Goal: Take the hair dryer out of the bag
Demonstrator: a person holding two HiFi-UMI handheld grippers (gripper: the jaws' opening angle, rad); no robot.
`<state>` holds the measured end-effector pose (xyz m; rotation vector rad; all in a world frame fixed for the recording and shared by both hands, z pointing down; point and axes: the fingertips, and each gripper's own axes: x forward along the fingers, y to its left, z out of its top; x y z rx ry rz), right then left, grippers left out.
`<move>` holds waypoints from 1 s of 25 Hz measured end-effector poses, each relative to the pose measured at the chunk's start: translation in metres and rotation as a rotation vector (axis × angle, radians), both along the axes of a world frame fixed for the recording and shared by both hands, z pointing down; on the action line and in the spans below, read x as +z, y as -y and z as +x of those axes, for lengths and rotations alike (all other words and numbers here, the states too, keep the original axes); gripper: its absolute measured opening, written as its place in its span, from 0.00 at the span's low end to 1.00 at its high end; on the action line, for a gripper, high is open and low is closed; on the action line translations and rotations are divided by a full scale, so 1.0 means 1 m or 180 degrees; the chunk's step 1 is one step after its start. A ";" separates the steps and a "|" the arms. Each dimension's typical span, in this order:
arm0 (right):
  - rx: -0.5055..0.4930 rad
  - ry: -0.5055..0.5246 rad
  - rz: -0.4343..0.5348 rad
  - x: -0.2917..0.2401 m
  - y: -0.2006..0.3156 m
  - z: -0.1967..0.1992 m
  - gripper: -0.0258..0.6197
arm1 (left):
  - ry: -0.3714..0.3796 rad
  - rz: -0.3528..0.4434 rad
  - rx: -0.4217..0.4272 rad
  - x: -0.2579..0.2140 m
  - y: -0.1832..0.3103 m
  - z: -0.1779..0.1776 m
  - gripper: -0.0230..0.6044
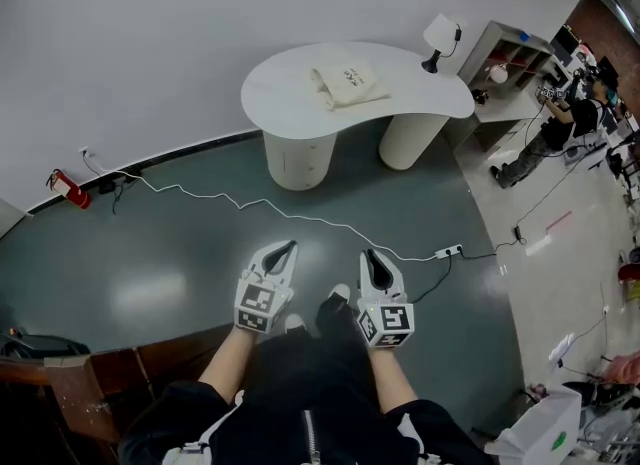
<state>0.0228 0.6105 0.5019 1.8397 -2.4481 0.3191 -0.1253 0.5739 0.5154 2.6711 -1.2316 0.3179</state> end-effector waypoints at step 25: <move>0.0038 0.0160 -0.0012 -0.006 0.126 0.042 0.09 | 0.0098 -0.0078 0.0010 -0.001 0.120 0.042 0.06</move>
